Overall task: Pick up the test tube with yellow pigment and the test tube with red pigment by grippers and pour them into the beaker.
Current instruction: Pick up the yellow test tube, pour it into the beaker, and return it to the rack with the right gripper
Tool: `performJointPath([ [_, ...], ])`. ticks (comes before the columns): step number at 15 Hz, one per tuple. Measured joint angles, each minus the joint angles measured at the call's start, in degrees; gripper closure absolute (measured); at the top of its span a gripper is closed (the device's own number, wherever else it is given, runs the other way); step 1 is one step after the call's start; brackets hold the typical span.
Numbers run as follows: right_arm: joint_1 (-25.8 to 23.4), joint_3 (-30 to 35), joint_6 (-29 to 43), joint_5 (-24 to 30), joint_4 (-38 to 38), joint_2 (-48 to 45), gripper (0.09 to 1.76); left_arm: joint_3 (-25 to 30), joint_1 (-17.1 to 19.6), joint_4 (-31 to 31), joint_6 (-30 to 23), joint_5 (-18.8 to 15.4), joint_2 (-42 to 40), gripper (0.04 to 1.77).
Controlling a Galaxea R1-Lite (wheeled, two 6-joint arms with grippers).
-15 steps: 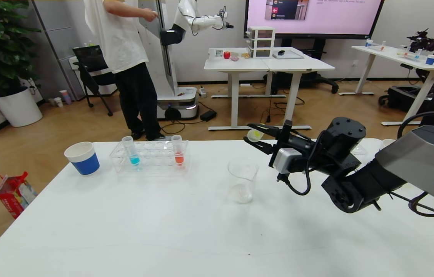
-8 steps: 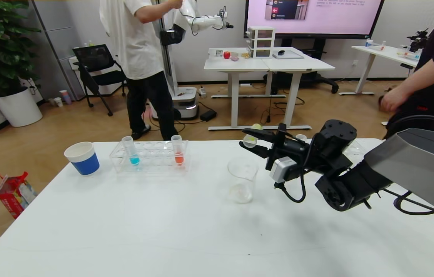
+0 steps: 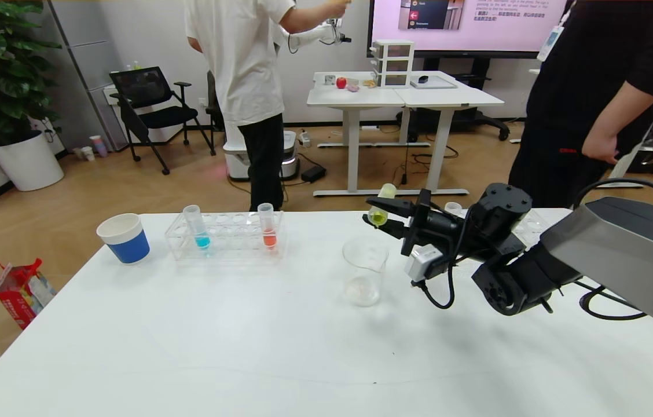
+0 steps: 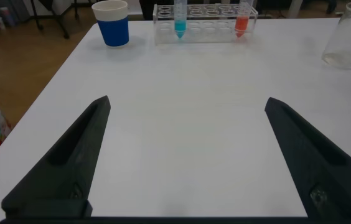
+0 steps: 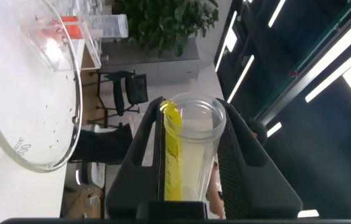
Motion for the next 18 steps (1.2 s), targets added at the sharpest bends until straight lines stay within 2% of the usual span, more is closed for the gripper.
performJointPath([
  [8,-0.5,-2.7,-6.4,-0.5,0.2,1.9,1.35,0.0,0.0,0.0,0.0,0.0,0.0,0.08],
  [18,-0.4,-4.9,-16.1,2.4,1.2,2.7,1.35,0.0,0.0,0.0,0.0,0.0,0.0,0.08],
])
